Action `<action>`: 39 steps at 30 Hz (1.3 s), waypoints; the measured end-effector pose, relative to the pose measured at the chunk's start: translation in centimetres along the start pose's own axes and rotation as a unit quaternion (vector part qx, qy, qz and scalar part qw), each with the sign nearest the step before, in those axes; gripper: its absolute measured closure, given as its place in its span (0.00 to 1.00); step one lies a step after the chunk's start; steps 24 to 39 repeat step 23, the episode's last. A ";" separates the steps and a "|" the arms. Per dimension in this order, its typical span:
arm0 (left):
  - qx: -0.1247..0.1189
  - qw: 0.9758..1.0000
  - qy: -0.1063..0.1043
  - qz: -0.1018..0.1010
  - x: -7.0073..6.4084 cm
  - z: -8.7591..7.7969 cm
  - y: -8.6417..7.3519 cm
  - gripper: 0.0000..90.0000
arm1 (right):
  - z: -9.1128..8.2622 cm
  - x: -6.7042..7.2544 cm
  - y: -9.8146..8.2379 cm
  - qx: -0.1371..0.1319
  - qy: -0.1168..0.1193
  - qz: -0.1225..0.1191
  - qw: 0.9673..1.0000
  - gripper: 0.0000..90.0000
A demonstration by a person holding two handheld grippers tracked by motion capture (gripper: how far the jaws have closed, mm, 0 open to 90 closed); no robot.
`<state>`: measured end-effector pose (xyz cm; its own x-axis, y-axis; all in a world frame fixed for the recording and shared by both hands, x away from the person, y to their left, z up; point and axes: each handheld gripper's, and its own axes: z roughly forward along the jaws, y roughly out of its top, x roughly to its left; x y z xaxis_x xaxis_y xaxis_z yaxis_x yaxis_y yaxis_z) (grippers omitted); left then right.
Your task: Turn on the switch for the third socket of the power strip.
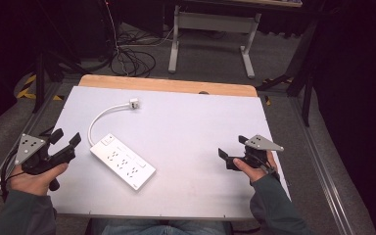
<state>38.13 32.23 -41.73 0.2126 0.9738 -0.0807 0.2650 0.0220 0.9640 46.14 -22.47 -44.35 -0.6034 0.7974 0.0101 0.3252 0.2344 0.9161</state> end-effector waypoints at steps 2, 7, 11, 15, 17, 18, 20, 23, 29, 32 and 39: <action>0.004 1.000 0.001 -0.006 0.0 0.1 0.0 0.33 | 0.0 0.0 0.0 0.001 0.000 -0.002 1.000 0.09; 0.011 1.000 0.007 -0.016 0.1 0.2 0.0 0.21 | 0.0 0.0 0.0 0.000 0.000 0.000 1.000 0.09; 0.014 1.000 0.004 -0.023 0.1 0.2 0.0 0.16 | 0.0 0.0 0.0 0.000 0.000 0.000 1.000 0.09; 0.012 1.000 -0.004 -0.025 0.1 0.2 0.0 0.08 | 0.0 0.0 0.0 0.001 0.000 -0.002 1.000 0.09; 0.009 1.000 -0.006 -0.028 0.2 0.2 -0.1 0.06 | 0.0 0.0 0.0 0.000 0.000 0.000 1.000 0.09; 0.008 1.000 -0.007 -0.027 0.2 0.2 0.0 0.05 | 0.0 0.0 0.0 0.000 0.000 0.000 1.000 0.09; 0.008 1.000 -0.010 -0.025 0.2 0.2 -0.1 0.03 | 0.0 0.0 0.0 0.001 0.000 -0.002 1.000 0.09; 0.003 1.000 -0.017 -0.024 0.1 0.2 -0.1 0.02 | 0.0 0.0 0.0 0.002 0.000 -0.001 1.000 0.09; 0.003 1.000 -0.017 -0.024 0.1 0.2 -0.1 0.02 | 0.0 0.0 0.0 0.002 0.000 -0.001 1.000 0.09; 0.003 1.000 -0.017 -0.024 0.1 0.2 -0.1 0.02 | 0.0 0.0 0.0 0.002 0.000 -0.001 1.000 0.09; 0.003 1.000 -0.017 -0.024 0.1 0.2 -0.1 0.02 | 0.0 0.0 0.0 0.002 0.000 -0.001 1.000 0.09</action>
